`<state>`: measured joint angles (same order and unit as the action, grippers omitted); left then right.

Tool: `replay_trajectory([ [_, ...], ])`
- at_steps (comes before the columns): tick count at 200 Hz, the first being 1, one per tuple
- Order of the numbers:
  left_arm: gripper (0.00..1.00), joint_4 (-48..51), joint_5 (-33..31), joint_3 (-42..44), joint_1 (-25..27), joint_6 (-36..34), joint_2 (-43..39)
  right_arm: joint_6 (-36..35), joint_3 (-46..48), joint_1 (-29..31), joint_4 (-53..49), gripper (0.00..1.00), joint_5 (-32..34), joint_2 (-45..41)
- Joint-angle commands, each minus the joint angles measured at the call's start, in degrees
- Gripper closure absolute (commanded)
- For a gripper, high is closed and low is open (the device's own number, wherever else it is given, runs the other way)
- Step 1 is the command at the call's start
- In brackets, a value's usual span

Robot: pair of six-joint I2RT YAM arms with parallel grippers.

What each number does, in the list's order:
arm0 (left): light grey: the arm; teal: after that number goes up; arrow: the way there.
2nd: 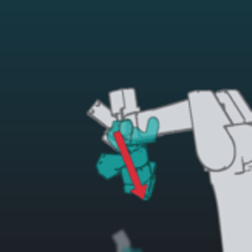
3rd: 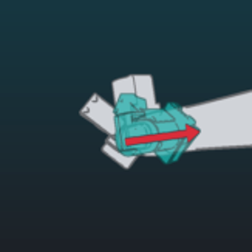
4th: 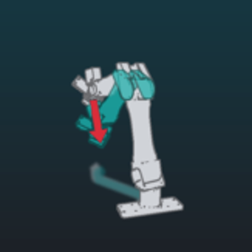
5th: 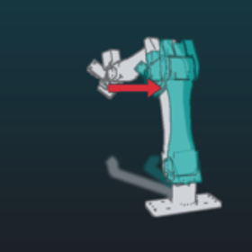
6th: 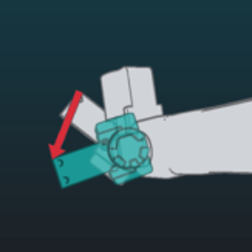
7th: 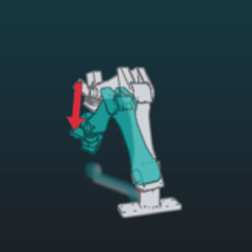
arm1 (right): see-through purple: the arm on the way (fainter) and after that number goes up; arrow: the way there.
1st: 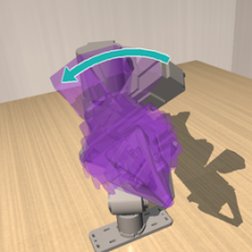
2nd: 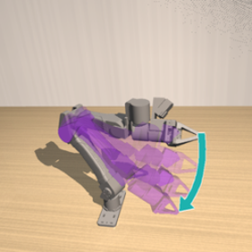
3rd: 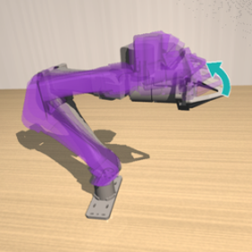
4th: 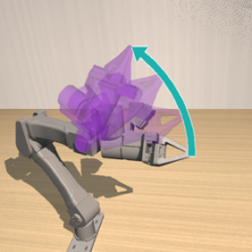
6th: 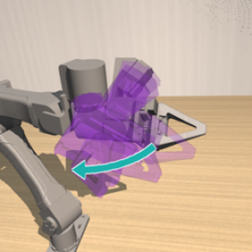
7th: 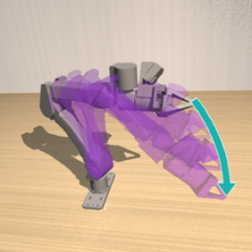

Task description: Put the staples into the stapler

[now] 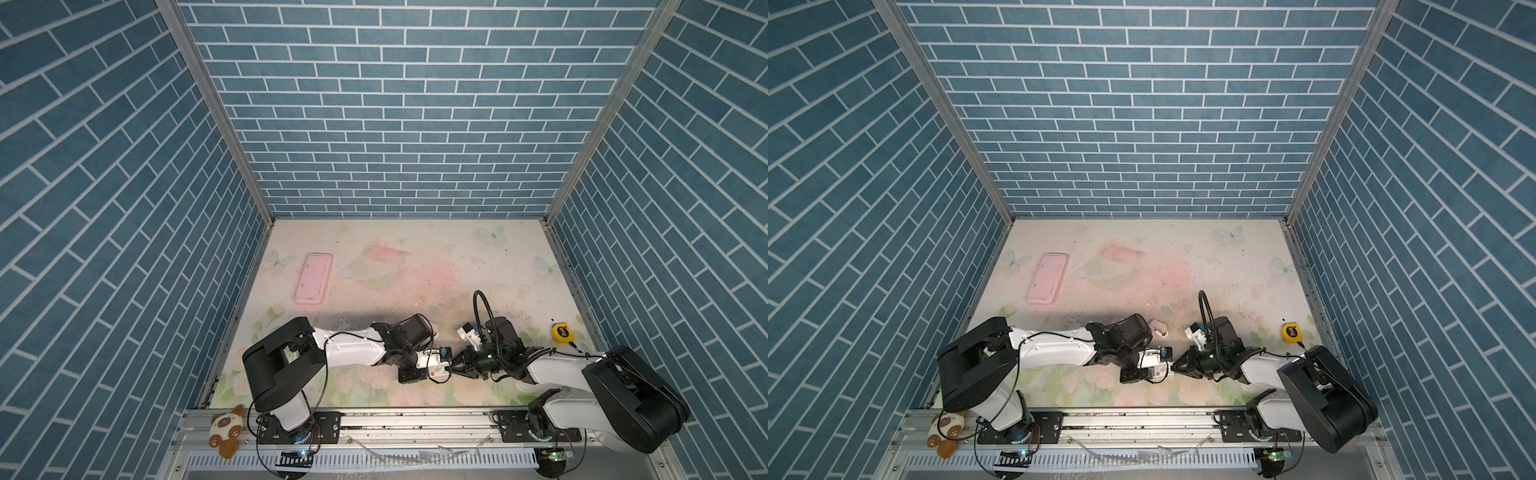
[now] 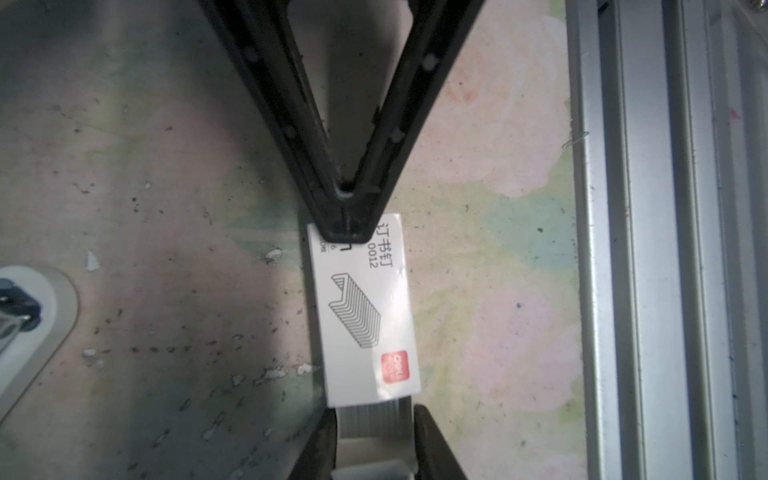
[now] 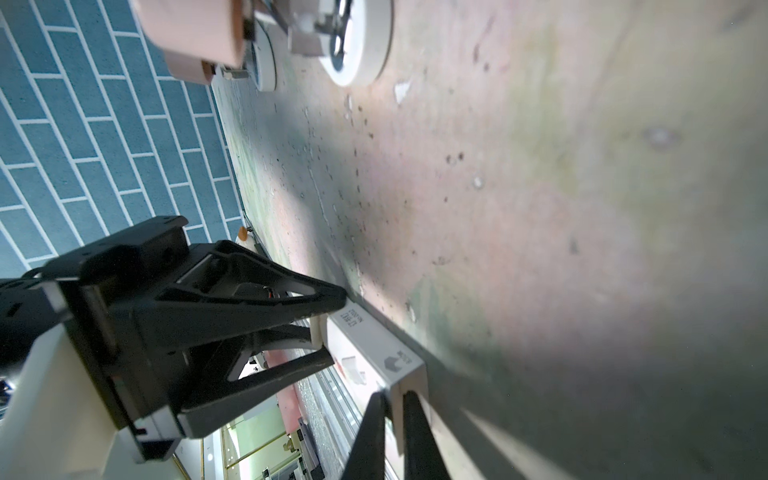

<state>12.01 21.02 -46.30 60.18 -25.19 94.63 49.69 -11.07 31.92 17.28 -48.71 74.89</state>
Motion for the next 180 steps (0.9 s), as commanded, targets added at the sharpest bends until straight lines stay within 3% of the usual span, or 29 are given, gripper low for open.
replay_trajectory([
  [1,0.7,3.0,-0.5,1.7,0.1,0.5,1.7,1.3,0.7,-0.2,1.1,0.89,-0.6,0.3],
  [72,0.7,2.9,-0.5,1.8,0.2,0.6,1.6,1.6,1.9,-0.1,2.0,1.0,-0.3,-0.5],
  [180,0.7,2.8,0.0,2.1,0.1,0.4,1.1,-0.2,3.1,-1.3,-3.0,1.0,2.7,-5.8],
])
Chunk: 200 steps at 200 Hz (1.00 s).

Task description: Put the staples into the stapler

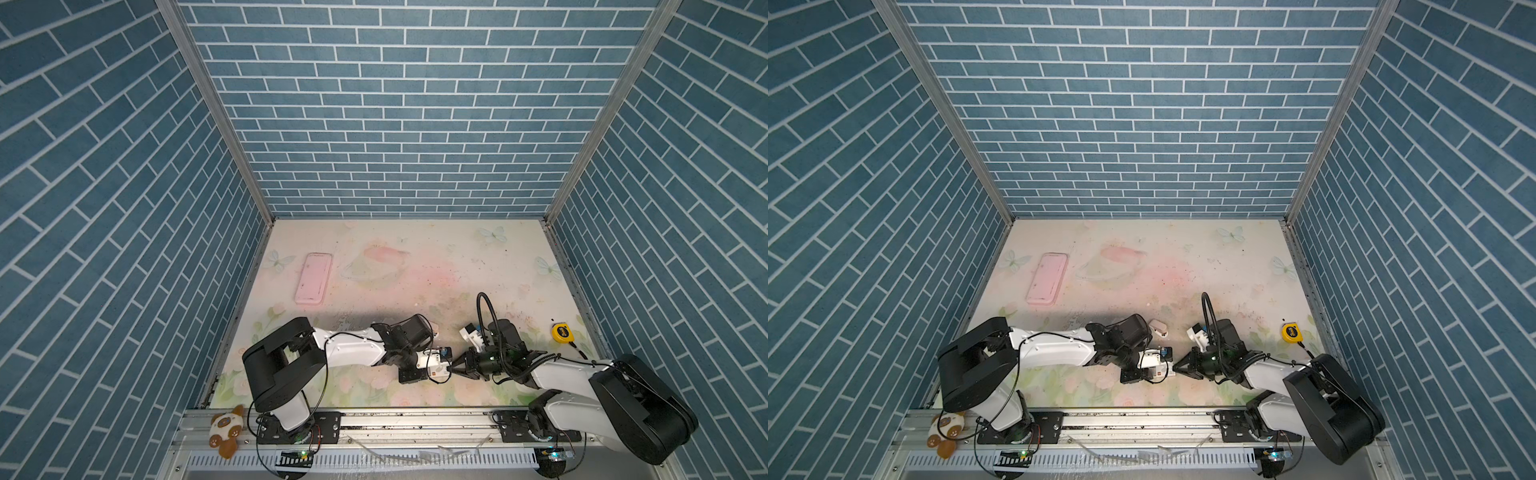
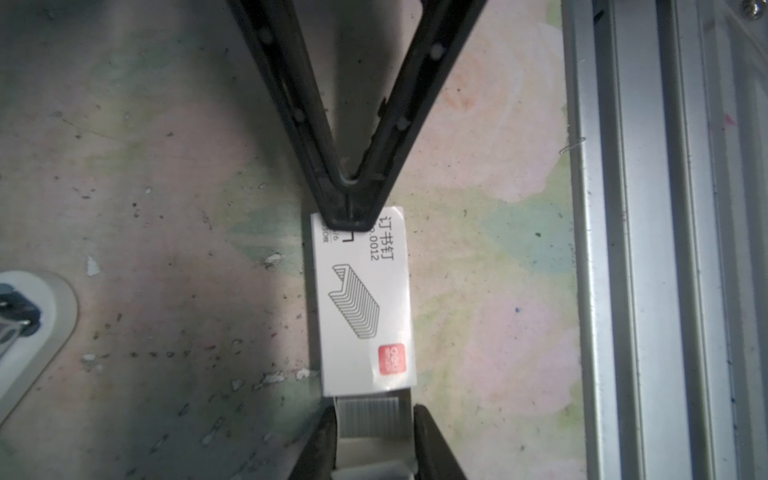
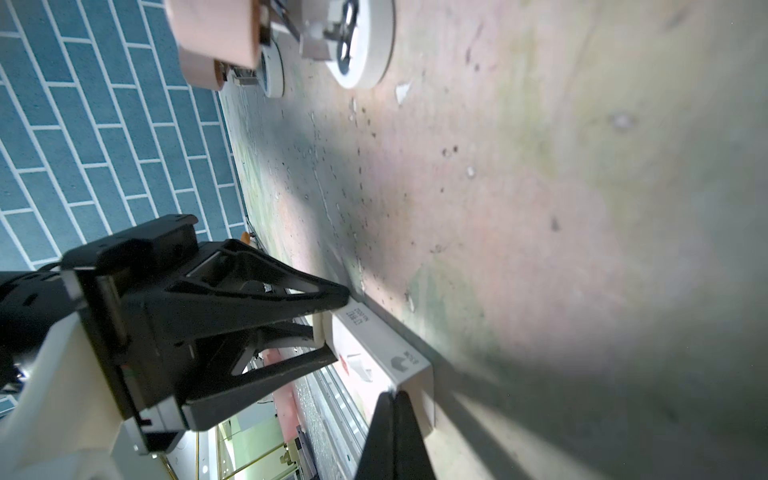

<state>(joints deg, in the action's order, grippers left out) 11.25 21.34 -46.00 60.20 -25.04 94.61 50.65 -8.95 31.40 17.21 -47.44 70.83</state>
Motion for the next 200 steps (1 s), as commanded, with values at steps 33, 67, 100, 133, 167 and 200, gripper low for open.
replay_trajectory([
  [33,0.7,3.7,-0.2,1.8,0.1,0.2,1.1,-2.0,1.5,-2.1,-6.6,1.0,1.6,-5.2],
  [67,0.7,3.8,0.0,1.7,0.2,0.2,1.3,-2.9,1.8,-4.3,-12.2,1.0,2.1,-10.9],
  [100,0.69,4.0,-0.1,1.5,0.1,0.2,1.5,-3.2,2.5,-6.9,-18.6,1.0,3.5,-18.0],
  [133,0.7,4.1,-0.1,1.6,0.1,0.2,1.2,-2.8,2.5,-7.7,-24.3,1.0,5.4,-23.7],
  [167,0.7,4.1,-0.2,1.4,0.2,0.2,1.3,-2.4,2.7,-8.0,-26.7,0.99,6.6,-25.3],
  [200,0.69,4.3,-0.2,1.3,0.1,0.4,1.3,-2.4,2.4,-8.1,-27.3,0.92,7.4,-24.3],
])
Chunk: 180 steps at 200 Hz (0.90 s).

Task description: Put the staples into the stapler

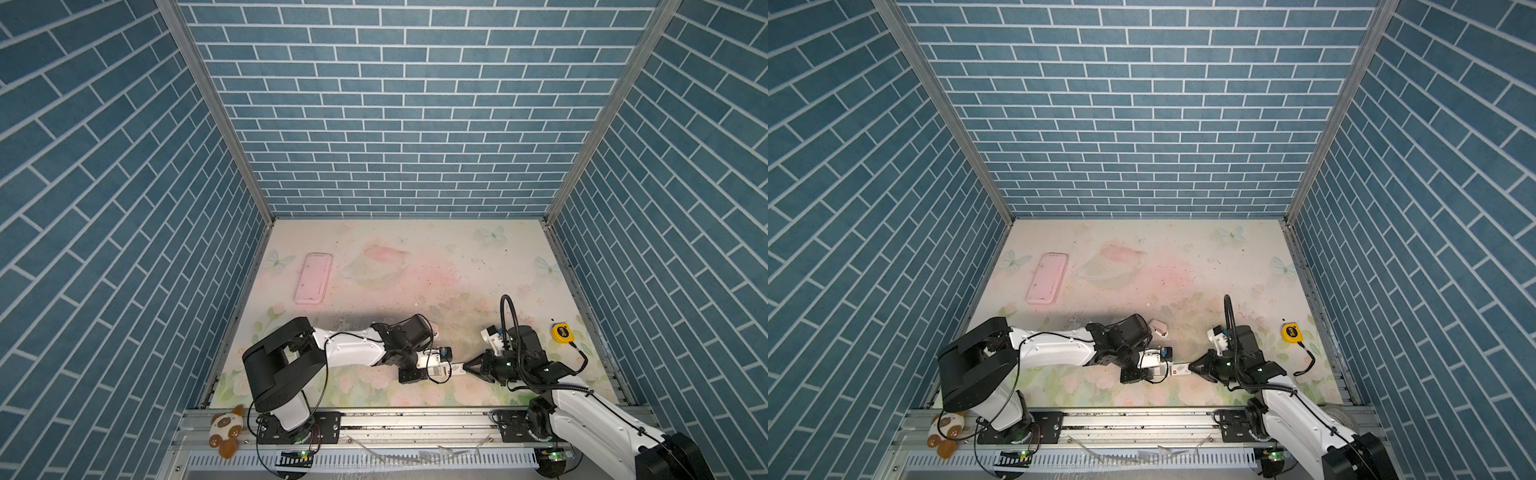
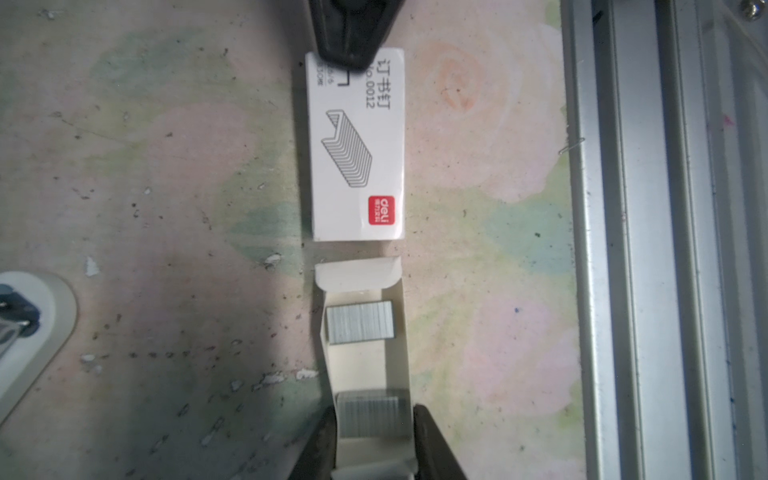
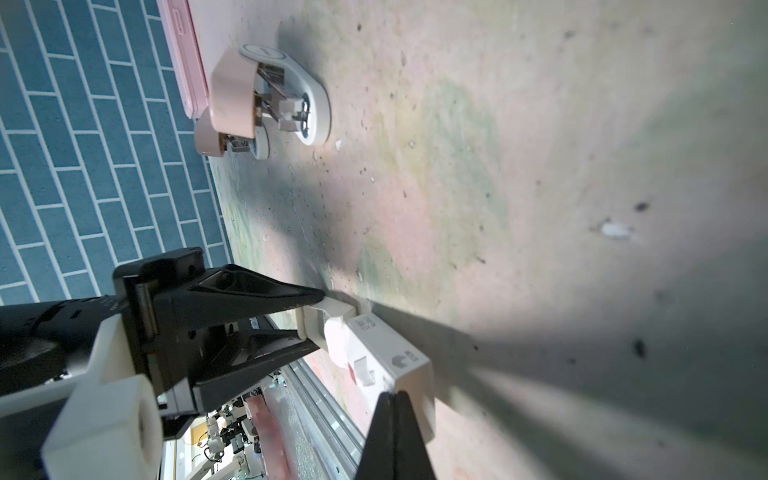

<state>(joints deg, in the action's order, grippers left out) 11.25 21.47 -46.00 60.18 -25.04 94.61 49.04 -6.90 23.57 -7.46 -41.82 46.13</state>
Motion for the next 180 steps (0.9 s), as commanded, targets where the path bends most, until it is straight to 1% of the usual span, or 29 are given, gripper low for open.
replay_trajectory([
  [1,0.69,4.4,-0.3,1.3,0.2,0.4,1.3,-0.8,0.3,-0.3,-2.7,0.91,1.8,0.4],
  [16,0.68,4.4,-0.4,1.3,0.2,0.4,1.3,-0.9,0.1,-0.3,-2.8,0.87,2.0,1.0],
  [29,0.66,4.6,-0.4,1.2,0.1,0.5,1.3,-0.9,-0.1,-0.4,-2.9,0.81,2.3,1.0],
  [61,0.62,4.9,-0.3,1.0,0.1,0.3,0.5,-1.7,-1.5,-0.5,-5.1,0.69,3.6,-0.6],
  [85,0.57,6.0,0.0,0.0,0.2,-0.3,-0.7,-2.8,-4.3,-0.7,-8.4,0.63,5.9,-2.5],
  [121,0.52,8.7,-0.4,-2.4,0.1,-1.9,-1.4,-6.0,-8.7,-1.3,-12.4,0.6,9.7,-2.7],
  [160,0.5,12.7,0.0,-5.0,0.1,-3.1,-3.6,-9.2,-11.5,-2.3,-13.1,0.59,13.2,-3.4],
  [180,0.49,16.1,0.1,-7.7,0.0,-4.6,-5.1,-11.1,-12.1,-2.7,-12.9,0.57,14.0,-4.3],
])
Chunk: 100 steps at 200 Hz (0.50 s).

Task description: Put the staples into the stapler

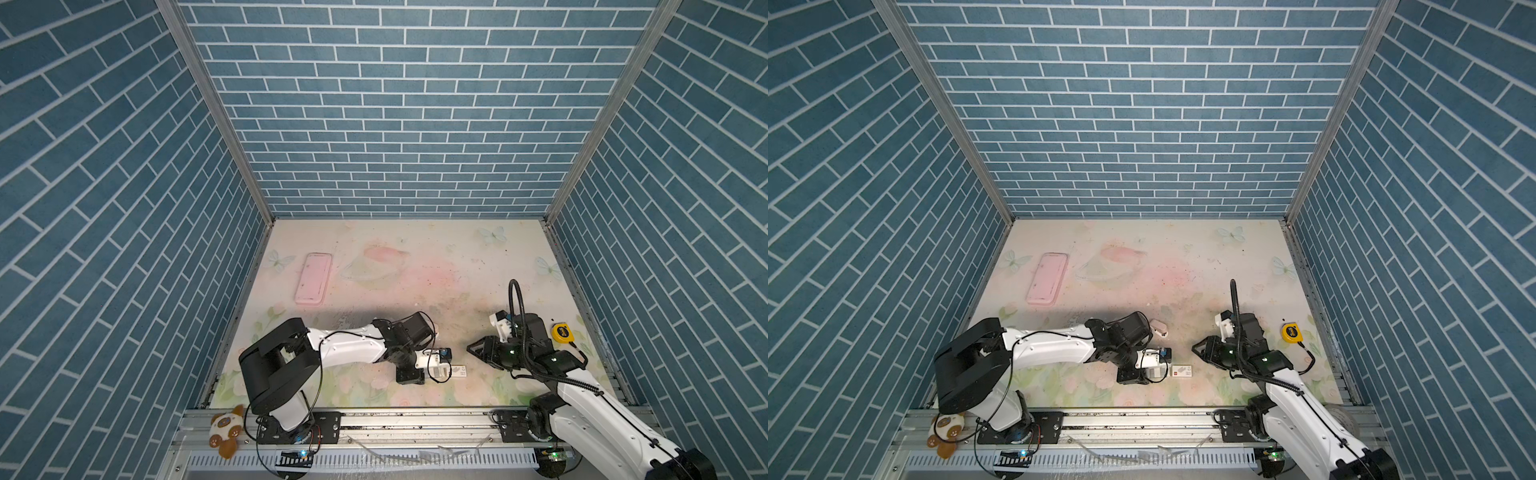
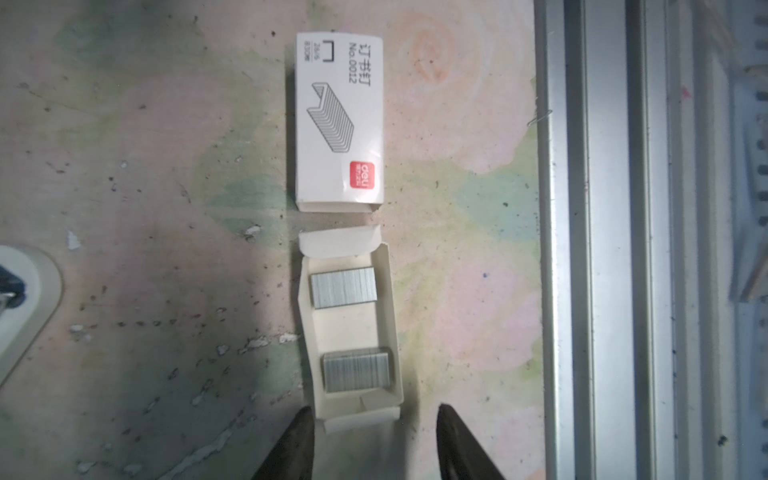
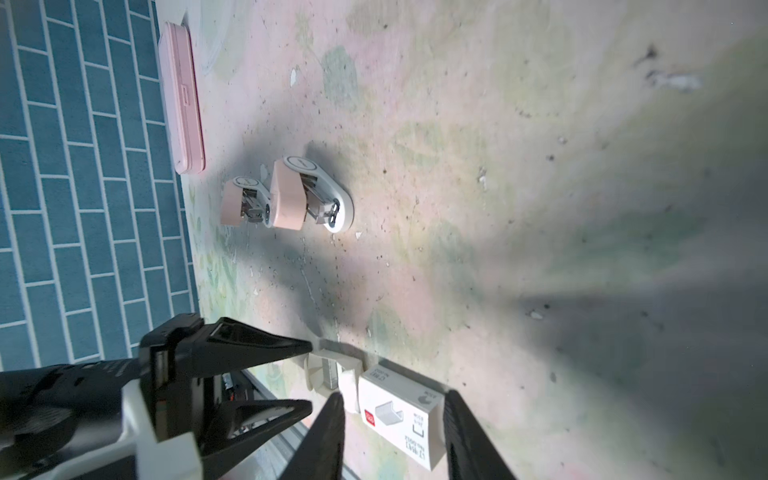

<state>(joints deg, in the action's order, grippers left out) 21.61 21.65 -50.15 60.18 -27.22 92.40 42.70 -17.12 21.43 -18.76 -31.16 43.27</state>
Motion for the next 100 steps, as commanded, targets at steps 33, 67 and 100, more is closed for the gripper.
replay_trajectory([
  [33,0.42,15.7,-1.6,-13.3,-0.8,-7.4,-2.3,-9.2,-4.2,-1.2,-5.2,0.57,5.0,-0.9],
  [67,0.26,26.5,2.9,-26.6,-6.7,-15.4,4.5,-5.3,-6.7,-3.6,-0.9,0.57,9.6,0.0],
  [100,0.22,34.6,3.4,-35.3,-9.6,-21.1,11.8,-5.2,-7.7,-4.7,4.7,0.58,0.6,4.2],
])
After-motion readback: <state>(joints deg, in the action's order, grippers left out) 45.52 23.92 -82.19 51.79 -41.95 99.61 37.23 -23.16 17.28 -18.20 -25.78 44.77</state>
